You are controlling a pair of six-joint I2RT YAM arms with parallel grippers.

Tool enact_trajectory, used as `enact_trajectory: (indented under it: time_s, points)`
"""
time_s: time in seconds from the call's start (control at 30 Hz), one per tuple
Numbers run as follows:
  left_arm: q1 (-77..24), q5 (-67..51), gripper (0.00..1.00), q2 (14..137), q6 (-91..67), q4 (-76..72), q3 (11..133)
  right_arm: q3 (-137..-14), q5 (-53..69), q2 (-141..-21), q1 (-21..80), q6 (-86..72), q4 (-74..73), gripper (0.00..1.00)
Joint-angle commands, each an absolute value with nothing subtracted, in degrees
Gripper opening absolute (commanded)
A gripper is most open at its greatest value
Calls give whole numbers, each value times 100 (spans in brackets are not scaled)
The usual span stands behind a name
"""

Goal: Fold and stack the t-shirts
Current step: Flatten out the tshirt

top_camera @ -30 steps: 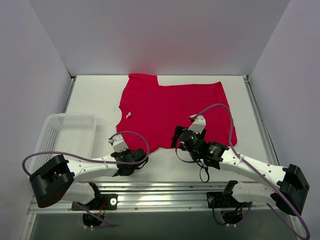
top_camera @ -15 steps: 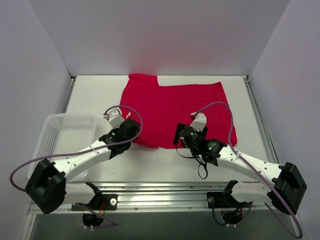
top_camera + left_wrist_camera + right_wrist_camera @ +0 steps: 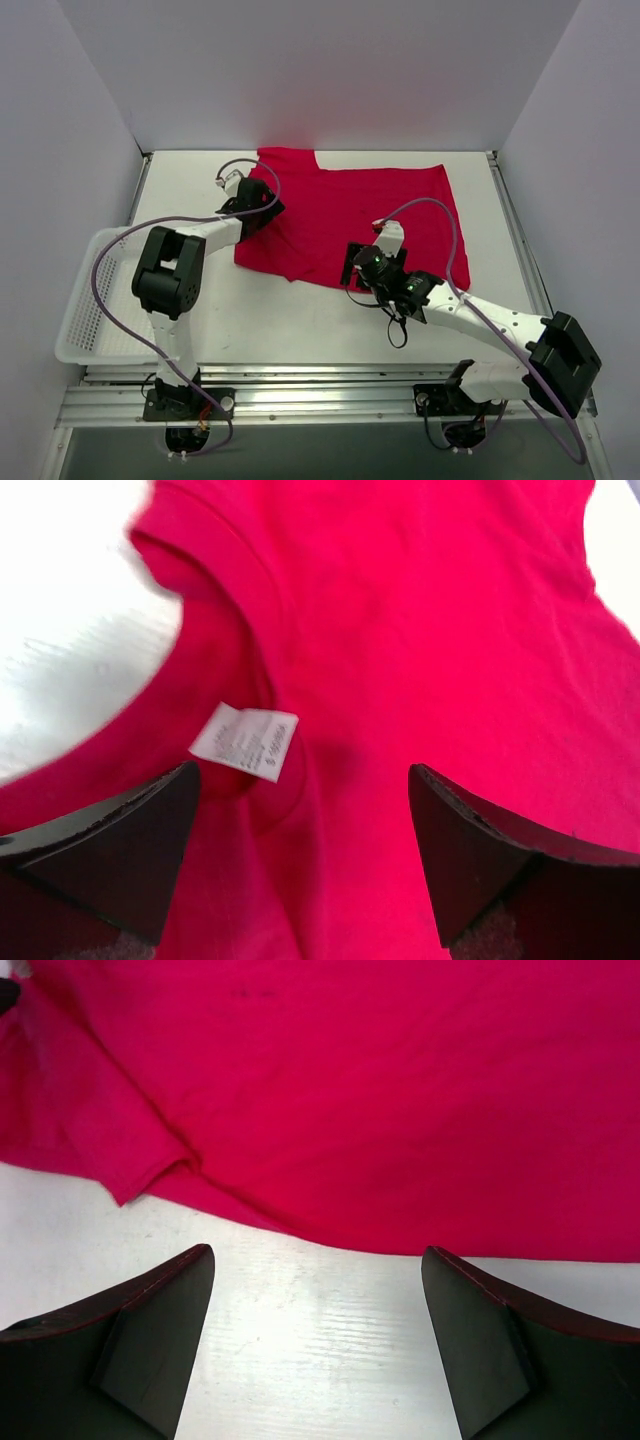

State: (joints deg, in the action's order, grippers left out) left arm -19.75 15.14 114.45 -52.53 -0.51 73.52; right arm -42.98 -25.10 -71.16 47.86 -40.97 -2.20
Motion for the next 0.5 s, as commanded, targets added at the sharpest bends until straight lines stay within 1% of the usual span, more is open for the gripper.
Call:
enact_trajectory:
  time_s: [0.0,0.1,0.3,0.33,0.47]
  points:
    - [-2022,984,94,11374,-5089,-395,7200,-4614,-2347,-7259,5000,-4131,148,80]
    - [-2021,984,94,11014,-5063,-378,7023,-4790,-2155,-7593,5238,-4219,395,79]
    - [-2013,1221,94,10056,-4905,-159,6619,-5378,-1609,-8717,5501,-4377,1072,76]
    - [-2004,1283,94,9759,-4887,-106,6488,-5475,-1556,-9023,5537,-4386,1142,76]
    - [-1995,1739,94,8949,-4729,279,6136,-5906,-1494,-9649,5634,-4438,1309,73]
